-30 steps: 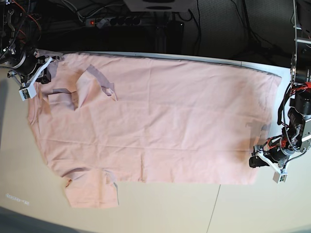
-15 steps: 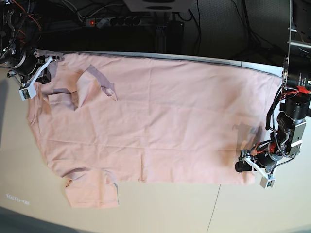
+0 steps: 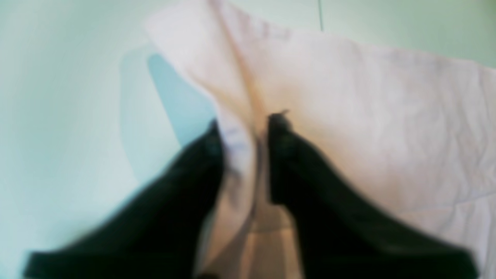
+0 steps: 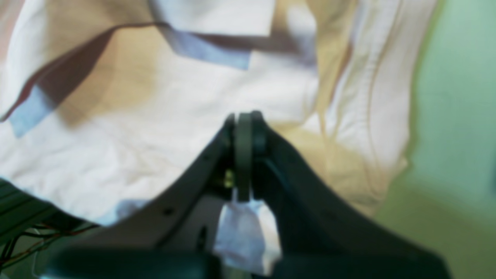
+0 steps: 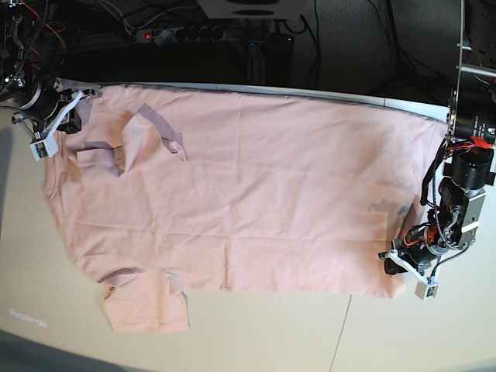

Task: Fold the T-shirt properly
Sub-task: 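Release the left gripper and move it to the shirt's hem corner, then release the right gripper and move it to the hem corner nearby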

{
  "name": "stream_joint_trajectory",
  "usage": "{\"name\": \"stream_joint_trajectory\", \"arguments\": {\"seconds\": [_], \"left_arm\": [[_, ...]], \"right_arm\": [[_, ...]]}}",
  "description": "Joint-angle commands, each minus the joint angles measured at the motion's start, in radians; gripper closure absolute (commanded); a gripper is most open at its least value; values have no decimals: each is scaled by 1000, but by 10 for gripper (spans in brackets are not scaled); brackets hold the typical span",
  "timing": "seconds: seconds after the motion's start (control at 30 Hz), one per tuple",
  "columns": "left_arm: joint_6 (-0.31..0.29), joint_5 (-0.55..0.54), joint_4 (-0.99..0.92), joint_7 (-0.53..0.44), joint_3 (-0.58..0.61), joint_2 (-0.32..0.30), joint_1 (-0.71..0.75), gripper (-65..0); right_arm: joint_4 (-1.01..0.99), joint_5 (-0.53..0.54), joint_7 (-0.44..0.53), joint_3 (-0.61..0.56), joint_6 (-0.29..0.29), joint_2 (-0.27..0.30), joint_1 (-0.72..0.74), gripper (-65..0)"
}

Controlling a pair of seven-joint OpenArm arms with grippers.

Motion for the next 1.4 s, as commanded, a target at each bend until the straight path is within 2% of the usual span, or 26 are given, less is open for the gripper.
{"name": "stream_joint_trajectory", "arguments": {"seconds": [0.0,0.27,0.4,0.57,0.63,0.7,0.83,0.97,1.07,1.1,1.13,1.27,1.37], "left_arm": [[7,0,11,-34,-3,-9,-36,-8],[2,44,11,-43,-3,-9,-36,0],[-2,45,11,-40,-3,-10,-35,0],[-6,111,11,-34,-3,-10,-35,0],[-31,130,11,-34,-3,-9,-36,0],[-59,130,11,-21,-3,-9,-36,0],[-59,130,11,6,-3,-10,-35,0],[-58,129,11,34,-3,-15,-35,0],[-58,129,11,42,-3,-15,-35,0],[-58,130,11,42,-3,-15,-36,0],[-58,130,11,42,-3,-15,-35,0],[-58,129,11,48,-3,-16,-35,0],[-58,129,11,57,-3,-15,-35,0]], "right_arm": [[13,11,16,11,5,21,3,0],[17,83,44,14,24,22,28,0],[34,158,40,51,27,22,90,0],[38,167,34,107,27,23,201,0],[14,165,34,107,27,23,259,0],[-45,163,34,106,27,23,328,0],[-284,164,51,106,27,22,525,0],[-576,105,139,106,30,22,745,0],[-789,54,188,106,30,22,893,-262],[-857,38,206,106,30,22,935,-327],[-925,18,229,106,30,22,974,-363],[-1188,-11,307,106,29,21,1088,-369],[-1329,-13,347,106,29,21,1120,-369]]}}
